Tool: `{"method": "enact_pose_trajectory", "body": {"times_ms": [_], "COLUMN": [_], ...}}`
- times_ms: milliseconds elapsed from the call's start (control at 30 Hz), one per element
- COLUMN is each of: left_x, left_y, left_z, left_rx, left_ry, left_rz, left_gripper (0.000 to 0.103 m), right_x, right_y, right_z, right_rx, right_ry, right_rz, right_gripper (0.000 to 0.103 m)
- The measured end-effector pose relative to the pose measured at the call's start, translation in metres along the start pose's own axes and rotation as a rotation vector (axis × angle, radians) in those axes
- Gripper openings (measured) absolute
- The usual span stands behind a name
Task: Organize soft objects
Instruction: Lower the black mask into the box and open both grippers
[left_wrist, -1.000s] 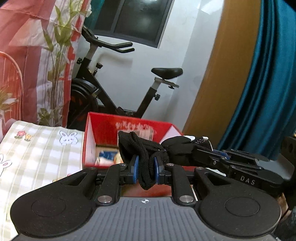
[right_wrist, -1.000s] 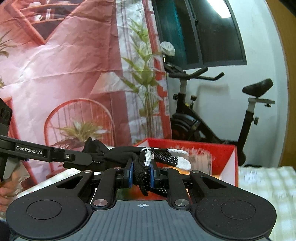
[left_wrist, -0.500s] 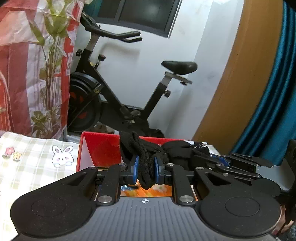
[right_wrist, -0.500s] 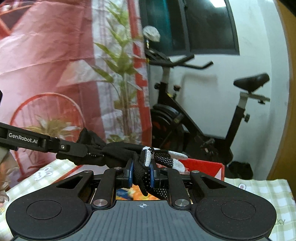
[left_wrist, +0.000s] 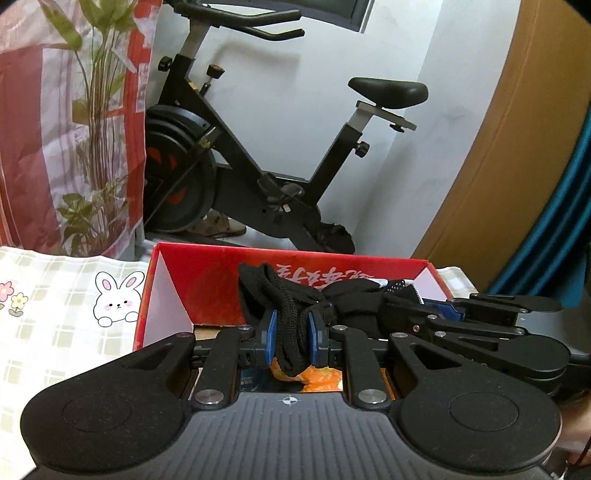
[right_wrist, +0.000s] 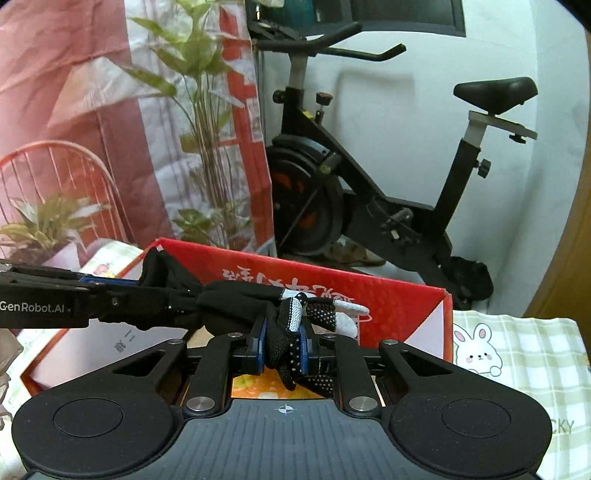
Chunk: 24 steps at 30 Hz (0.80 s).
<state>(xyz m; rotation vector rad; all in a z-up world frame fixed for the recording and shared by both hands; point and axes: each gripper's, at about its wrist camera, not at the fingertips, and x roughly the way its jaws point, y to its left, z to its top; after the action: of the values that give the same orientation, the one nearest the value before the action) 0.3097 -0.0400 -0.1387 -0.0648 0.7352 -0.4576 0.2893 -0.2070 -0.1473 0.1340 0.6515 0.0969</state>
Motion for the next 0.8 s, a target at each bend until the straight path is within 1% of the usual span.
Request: {"method": "enact_pose_trajectory", "body": {"times_ms": [67, 100, 133, 167, 200, 233, 267, 400, 600, 800], "left_x": [0.004, 0.005, 0.006, 0.007, 0.008, 0.008, 0.007, 0.000, -0.023, -0.059], "left_y": [0.001, 0.001, 0.000, 0.000, 0.000, 0.000, 0.001, 0.005, 0.005, 0.000], "left_z": [0.001, 0.001, 0.001, 0.000, -0.001, -0.001, -0.002, -0.001, -0.005, -0.023], "left_rx": [0.007, 0.016, 0.024, 0.032, 0.040, 0.044, 0.045, 0.042, 0.049, 0.046], "left_ry": [0.001, 0.002, 0.004, 0.006, 0.007, 0.002, -0.004, -0.006, -0.022, -0.038], "left_rz": [0.008, 0.014, 0.024, 0.043, 0.063, 0.074, 0.079, 0.094, 0.106, 0.099], "left_gripper": [0.019, 0.020, 0.025, 0.034, 0.040, 0.050, 0.055, 0.056, 0.058, 0.058], "right_x": [0.005, 0.007, 0.008, 0.009, 0.010, 0.010, 0.009, 0.001, -0.020, -0.054], "right_y": [0.002, 0.003, 0.003, 0.003, 0.004, 0.002, 0.001, -0.001, 0.000, 0.009], "right_z": [0.001, 0.001, 0.000, -0.001, -0.002, -0.003, -0.004, -0.006, -0.008, -0.021], "right_rx": [-0.002, 0.000, 0.002, 0.003, 0.005, 0.009, 0.012, 0.025, 0.024, 0.002], "right_ry": [0.018, 0.026, 0.031, 0.035, 0.040, 0.043, 0.042, 0.018, -0.019, -0.056], "right_rz": [-0.008, -0.014, -0.024, -0.033, -0.043, -0.051, -0.055, -0.065, -0.056, -0.034], "right_gripper": [0.016, 0.019, 0.022, 0.024, 0.026, 0.029, 0.030, 0.034, 0.035, 0.035]}}
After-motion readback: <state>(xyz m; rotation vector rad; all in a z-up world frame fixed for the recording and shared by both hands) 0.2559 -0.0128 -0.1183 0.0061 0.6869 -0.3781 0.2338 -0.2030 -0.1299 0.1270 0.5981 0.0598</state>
